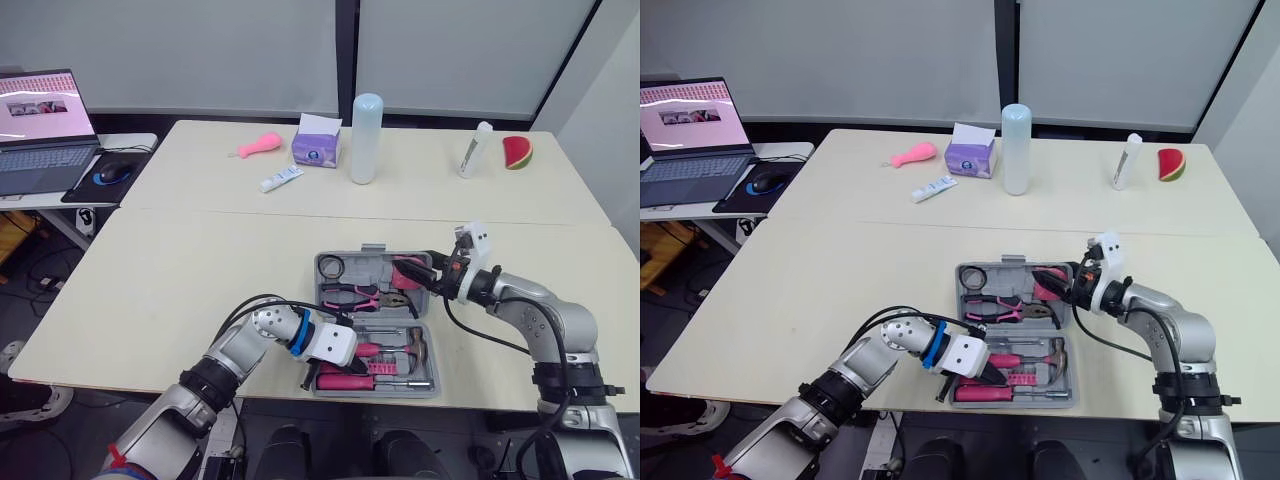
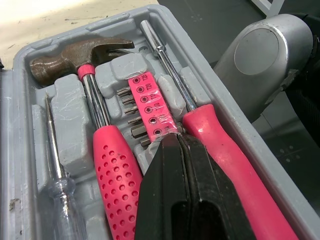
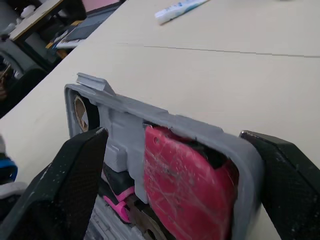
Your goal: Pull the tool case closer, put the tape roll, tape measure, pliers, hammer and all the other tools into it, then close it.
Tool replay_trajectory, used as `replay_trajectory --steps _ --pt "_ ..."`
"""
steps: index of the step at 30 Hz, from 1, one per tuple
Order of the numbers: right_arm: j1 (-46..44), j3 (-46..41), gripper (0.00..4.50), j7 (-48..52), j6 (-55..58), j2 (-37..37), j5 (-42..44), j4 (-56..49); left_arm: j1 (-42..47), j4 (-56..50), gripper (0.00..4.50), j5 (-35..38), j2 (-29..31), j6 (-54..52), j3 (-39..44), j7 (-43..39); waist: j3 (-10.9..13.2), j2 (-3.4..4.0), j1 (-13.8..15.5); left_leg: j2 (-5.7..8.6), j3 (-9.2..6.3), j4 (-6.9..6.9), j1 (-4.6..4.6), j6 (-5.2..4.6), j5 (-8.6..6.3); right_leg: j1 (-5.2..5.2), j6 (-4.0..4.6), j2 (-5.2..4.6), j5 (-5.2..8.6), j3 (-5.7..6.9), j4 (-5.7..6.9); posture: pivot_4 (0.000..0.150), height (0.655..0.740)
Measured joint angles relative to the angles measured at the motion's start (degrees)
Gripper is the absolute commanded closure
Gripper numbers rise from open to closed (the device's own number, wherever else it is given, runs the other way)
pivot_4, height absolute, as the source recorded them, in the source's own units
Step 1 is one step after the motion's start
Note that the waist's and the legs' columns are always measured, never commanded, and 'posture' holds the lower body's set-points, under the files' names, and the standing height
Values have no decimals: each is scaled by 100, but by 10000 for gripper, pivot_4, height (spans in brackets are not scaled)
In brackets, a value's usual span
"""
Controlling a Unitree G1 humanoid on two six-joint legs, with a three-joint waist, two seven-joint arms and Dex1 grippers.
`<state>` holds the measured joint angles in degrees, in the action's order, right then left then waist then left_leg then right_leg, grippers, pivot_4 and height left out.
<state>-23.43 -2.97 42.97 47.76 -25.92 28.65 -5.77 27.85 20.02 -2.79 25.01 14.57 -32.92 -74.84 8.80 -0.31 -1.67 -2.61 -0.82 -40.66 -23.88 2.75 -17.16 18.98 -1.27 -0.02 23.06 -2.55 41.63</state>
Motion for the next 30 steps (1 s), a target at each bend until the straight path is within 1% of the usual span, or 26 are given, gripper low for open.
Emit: replay_trajectory --steps 7,9,12,15,16,19,22,24,25,28,30 --pt "67 591 298 496 -318 -579 -136 -557 -26 -18 45000 26 -7 -40 36 24 1 -1 3 -1 -23 0 6 0 0 -30 0 0 0 10 -30 1500 7002" --pt "201 696 298 585 -369 -824 -189 -890 -156 -230 45000 184 51 -343 138 -10 10 -4 2 -1 -24 4 1 0 -1 -29 0 0 0 11 -36 1500 7002" --pt "419 771 298 697 -385 -1132 -209 -1472 -384 -759 45000 635 492 -1174 430 -228 27 -17 -19 -9 -27 24 -2 0 0 -22 0 5 0 11 -46 1500 7002" --pt "497 771 298 713 -368 -1329 -202 -1882 -537 -1381 45000 995 1080 -1934 765 -481 49 -16 -13 -7 -29 35 -2 2 1 -21 0 5 0 13 -52 1500 7002" --pt "582 772 298 754 -372 -1509 -205 -2108 -627 -1602 45000 1139 1381 -2170 897 -597 54 -15 -1 -6 -29 39 -4 2 1 -20 0 3 0 14 -59 1500 7002" --pt "901 745 298 895 -360 -2036 -205 -2628 -807 -1711 45000 1283 1958 -2588 1269 -706 57 -14 10 2 -28 52 -4 2 1 -21 0 -7 0 14 -76 1500 7002" --pt "1478 497 298 1186 -313 -2767 -72 -3274 -932 -1655 45000 1322 2163 -2842 1573 -575 66 -17 91 10 -31 53 -9 1 0 -22 0 -16 0 18 -84 1500 7002" --pt "1893 208 298 1361 -301 -3181 -14 -3643 -978 -1522 45000 1309 2181 -2934 1685 -430 71 -22 122 9 -31 54 -8 1 0 -23 0 -16 0 18 -84 1500 7002" --pt "2045 99 298 1428 -305 -3311 -12 -3738 -997 -1494 45000 1304 2183 -2952 1725 -375 73 -25 126 8 -31 54 -8 1 0 -23 0 -15 0 19 -84 1500 7002" --pt "2812 -641 298 1843 -294 -3968 12 -3911 -1074 -1500 45000 1284 2174 -3026 1834 -103 77 -27 144 7 -30 54 -6 1 0 -25 0 -15 0 18 -83 1500 7002" --pt "3074 -1044 298 2009 -297 -4130 5 -3909 -1146 -1516 45000 1277 2165 -3050 1876 28 78 -29 145 4 -31 54 0 1 0 -28 0 -13 0 18 -82 1500 7002"
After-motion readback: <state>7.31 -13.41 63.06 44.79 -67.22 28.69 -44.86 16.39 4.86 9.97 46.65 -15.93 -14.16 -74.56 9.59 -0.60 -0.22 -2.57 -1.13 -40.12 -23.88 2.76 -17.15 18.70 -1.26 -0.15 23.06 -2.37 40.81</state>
